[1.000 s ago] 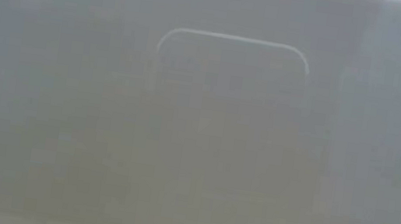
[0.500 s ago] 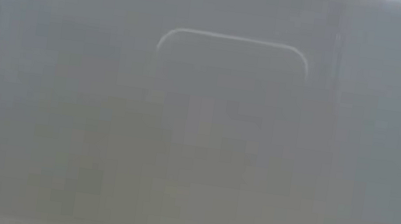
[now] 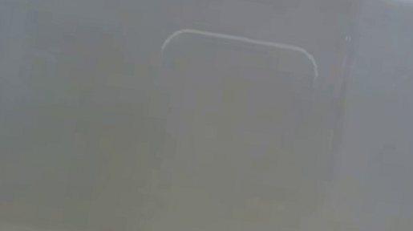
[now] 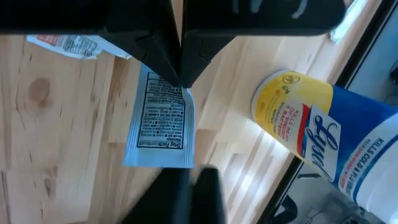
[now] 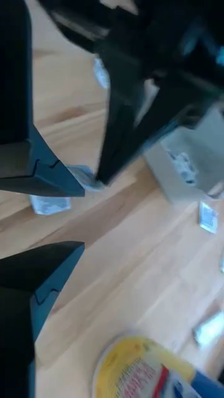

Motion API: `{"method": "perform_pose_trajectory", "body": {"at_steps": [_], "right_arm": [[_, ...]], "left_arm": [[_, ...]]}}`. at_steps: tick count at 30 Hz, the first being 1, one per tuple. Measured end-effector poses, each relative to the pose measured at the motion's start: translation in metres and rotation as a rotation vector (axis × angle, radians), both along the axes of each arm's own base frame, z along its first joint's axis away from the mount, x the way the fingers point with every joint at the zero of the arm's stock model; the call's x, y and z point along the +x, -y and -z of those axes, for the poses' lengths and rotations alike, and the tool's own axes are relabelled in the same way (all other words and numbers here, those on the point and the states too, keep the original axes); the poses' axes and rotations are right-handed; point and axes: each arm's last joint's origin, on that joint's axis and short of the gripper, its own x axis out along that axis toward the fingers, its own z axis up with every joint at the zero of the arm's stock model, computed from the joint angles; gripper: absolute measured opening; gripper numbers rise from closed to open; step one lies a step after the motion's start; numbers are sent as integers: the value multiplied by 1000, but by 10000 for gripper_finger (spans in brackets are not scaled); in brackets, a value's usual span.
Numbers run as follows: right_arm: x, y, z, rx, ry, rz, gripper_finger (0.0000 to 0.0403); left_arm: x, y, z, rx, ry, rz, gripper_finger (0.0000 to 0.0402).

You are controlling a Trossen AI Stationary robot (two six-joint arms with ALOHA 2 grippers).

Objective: Pick & Place First Aid Supplies
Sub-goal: Put the orange ointment pack into the white bin

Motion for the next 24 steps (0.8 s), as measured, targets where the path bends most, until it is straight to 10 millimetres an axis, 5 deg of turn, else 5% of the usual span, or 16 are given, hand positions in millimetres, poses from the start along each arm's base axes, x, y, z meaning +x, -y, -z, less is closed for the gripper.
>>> {"method": "perform_pose_trajectory", "body": {"at_steps": [13, 24], "right_arm": [[-3, 2, -6, 32, 12, -7, 124], [1, 4, -4, 122, 53, 61, 195]], "left_arm": [[-4, -2, 2, 35, -51, -2, 0], [-2, -2, -1, 79, -15, -26, 0]]}}
